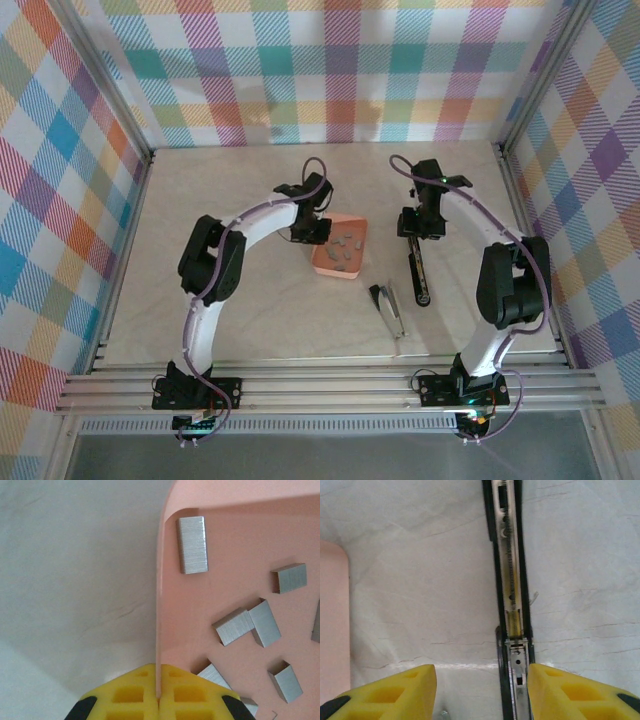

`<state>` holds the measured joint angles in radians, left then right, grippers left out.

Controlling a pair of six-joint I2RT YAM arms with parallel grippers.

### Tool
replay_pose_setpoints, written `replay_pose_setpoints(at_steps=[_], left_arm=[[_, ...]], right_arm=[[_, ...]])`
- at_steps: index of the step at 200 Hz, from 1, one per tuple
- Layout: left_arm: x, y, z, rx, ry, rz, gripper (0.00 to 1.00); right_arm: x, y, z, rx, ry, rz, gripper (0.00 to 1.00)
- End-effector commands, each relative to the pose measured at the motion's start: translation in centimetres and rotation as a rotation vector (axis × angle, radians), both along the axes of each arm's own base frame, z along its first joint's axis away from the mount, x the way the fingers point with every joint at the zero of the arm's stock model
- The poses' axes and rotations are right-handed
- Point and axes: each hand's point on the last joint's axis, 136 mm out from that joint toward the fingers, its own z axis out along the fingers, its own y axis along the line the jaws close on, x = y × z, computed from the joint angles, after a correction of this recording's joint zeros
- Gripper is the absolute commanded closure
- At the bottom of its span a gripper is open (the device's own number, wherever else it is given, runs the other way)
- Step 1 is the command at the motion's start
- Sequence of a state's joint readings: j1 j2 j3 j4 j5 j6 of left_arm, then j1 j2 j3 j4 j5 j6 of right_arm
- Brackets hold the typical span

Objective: Load the staples into the stapler

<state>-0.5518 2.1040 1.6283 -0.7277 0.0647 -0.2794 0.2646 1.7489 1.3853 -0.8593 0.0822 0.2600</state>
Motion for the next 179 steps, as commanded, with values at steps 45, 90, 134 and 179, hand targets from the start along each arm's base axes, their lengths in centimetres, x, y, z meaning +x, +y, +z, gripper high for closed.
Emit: replay_pose_setpoints(at_steps=[45,90,134,179], left_arm=[[-2.3,6.9,1.5,0.051,-0.033,0.057,0.96],[-2.4,10.1,0.9,0.046,-0.034,0.097,0.96],[-3.0,11.7,-0.1,0.053,-0.015,0.109,0.93],[-3.2,11.7,1.5,0.028,-0.039,0.118,0.67]], right_arm=[[-1.6,3.8,1.3,0.033,-0.003,0.047,0.49],[-2.7,6.1,1.1,0.069,0.021,0.082,0.49],[-4.7,6.6,1.3,0.043,0.056,0.115,0.48],[-7.8,5.7,1.1,0.02,0.114,0.134,0.43]])
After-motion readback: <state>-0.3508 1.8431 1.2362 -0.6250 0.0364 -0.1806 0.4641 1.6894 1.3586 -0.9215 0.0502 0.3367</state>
